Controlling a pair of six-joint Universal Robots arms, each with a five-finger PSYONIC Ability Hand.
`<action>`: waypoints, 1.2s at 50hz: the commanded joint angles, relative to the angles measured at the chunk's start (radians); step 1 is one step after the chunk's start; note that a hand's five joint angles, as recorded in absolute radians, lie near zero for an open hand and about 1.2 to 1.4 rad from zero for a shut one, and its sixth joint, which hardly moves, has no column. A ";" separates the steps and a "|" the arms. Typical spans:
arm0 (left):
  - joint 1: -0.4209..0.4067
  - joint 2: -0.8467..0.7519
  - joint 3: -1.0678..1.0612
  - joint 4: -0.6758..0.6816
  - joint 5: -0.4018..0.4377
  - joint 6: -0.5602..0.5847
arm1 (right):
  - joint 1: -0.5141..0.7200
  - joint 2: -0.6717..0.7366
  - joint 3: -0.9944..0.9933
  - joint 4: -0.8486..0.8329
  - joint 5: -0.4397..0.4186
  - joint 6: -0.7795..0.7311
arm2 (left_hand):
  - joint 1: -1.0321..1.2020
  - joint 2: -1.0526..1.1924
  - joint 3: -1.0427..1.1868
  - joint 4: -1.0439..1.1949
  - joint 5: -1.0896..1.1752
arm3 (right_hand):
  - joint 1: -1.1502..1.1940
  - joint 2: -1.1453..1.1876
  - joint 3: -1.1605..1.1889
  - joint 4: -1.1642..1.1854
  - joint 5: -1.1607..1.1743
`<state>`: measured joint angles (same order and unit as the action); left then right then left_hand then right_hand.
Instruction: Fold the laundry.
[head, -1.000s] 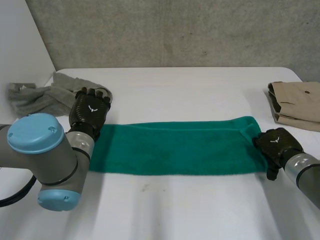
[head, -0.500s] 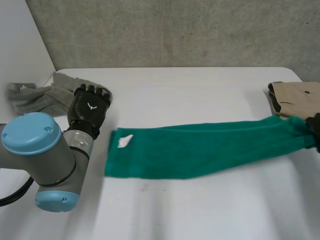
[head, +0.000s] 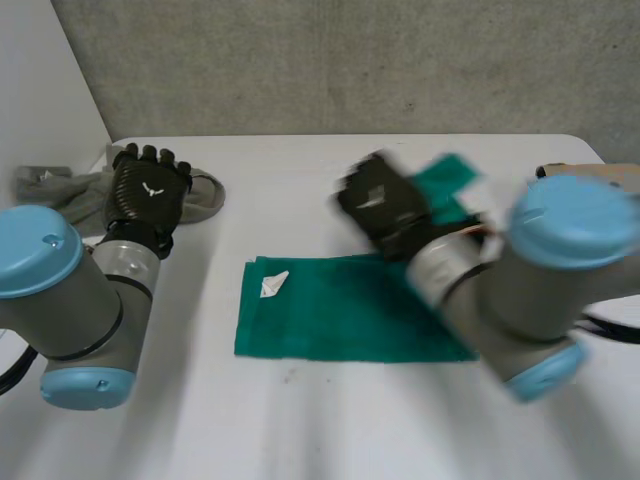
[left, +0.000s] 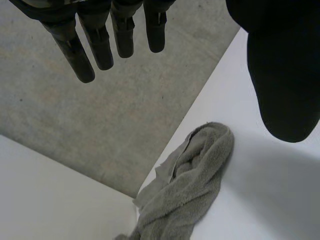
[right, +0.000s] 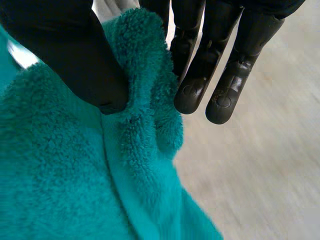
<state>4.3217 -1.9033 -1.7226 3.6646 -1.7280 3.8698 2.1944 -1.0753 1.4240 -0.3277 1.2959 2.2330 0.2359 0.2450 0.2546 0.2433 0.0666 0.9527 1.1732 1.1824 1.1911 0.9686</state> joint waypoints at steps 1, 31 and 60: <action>0.012 0.004 -0.035 -0.001 0.002 -0.044 | 0.166 0.216 -0.112 0.009 -0.079 -0.001 | -0.014 -0.023 -0.032 -0.021 -0.019 | 0.444 0.223 0.214 0.205 0.253; -0.280 -0.132 0.076 -0.113 0.123 -0.286 | -0.117 -0.086 0.246 0.173 0.221 0.574 | -0.025 -0.034 -0.044 -0.033 -0.031 | -0.778 -0.999 -1.008 -1.017 -0.969; -0.179 -0.278 0.218 -0.259 -0.145 -0.271 | -0.117 0.005 0.329 0.047 0.233 0.424 | 0.001 -0.008 -0.018 -0.006 -0.004 | 0.342 0.121 0.112 0.103 0.151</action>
<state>4.1274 -2.2048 -1.4866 3.3981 -1.8772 3.5995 2.0779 -1.0722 1.7418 -0.2801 1.5283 2.6736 0.2359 0.2265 0.2347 0.2298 0.0535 0.8423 1.0672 1.0774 1.0843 0.8588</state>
